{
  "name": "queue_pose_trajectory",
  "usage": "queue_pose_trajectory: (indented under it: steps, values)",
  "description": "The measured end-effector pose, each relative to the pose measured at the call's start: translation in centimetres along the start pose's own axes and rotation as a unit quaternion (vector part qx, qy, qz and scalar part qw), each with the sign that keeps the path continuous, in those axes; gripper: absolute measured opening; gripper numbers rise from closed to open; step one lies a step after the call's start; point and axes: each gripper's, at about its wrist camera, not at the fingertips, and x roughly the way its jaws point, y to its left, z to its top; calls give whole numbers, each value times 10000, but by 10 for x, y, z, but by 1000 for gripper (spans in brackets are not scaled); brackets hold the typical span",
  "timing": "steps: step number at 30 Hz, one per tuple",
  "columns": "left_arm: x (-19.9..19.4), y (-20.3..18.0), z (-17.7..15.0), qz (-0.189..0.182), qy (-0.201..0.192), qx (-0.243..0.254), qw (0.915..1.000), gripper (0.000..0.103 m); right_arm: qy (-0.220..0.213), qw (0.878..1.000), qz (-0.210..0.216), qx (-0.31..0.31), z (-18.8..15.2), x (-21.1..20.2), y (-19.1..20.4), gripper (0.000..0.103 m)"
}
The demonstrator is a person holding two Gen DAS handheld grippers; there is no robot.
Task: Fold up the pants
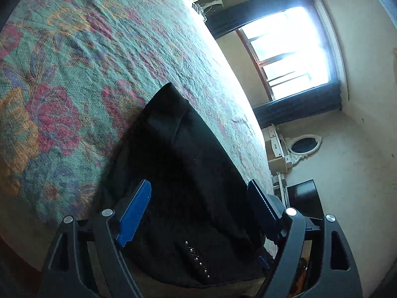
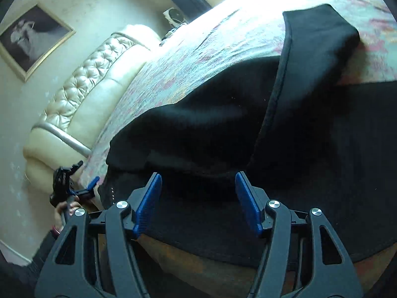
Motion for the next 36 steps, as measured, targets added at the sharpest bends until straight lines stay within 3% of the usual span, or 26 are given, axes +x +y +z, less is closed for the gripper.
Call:
queue_pose_trajectory:
  steps: [3,4,7,12,14,17,22,25,27,30,34,36]
  values:
    - [29,-8,1,258,24,-97,9996,80,-77,9959,327,839,-9,4,-14,80]
    - [37,-10,3,399,-40,-145,9991,80,-88,9941,336,1026,-12,5,-16,81]
    - [55,-13,13,628,-259,-264,9973,80,-208,9940,240,1051,-12,9,-11,85]
    - [71,-16,22,672,-476,-305,9961,79,-177,9937,29,1108,-12,17,-8,92]
    - [77,-11,23,721,-449,-424,9955,67,-244,9933,38,1128,-15,16,-7,93]
    - [80,1,19,827,-440,-548,9941,35,-423,9907,130,1287,-21,14,-11,93]
    - [72,11,19,539,-610,-939,9922,22,-628,9826,411,1700,-30,-3,-13,93]
    - [66,15,18,435,-737,-1098,9903,22,-471,9671,1047,2271,-42,4,-20,93]
    - [63,18,15,475,-754,-1186,9889,25,-310,9574,1191,2611,-49,14,-24,93]
    - [61,14,13,410,-773,-1079,9903,36,-412,9573,1273,2562,-50,14,-24,93]
    - [58,7,21,49,-883,-1141,9895,62,-567,9531,1384,2633,-50,14,-26,93]
    - [62,3,26,41,-877,-1164,9893,67,-644,9506,1449,2670,-48,12,-30,93]
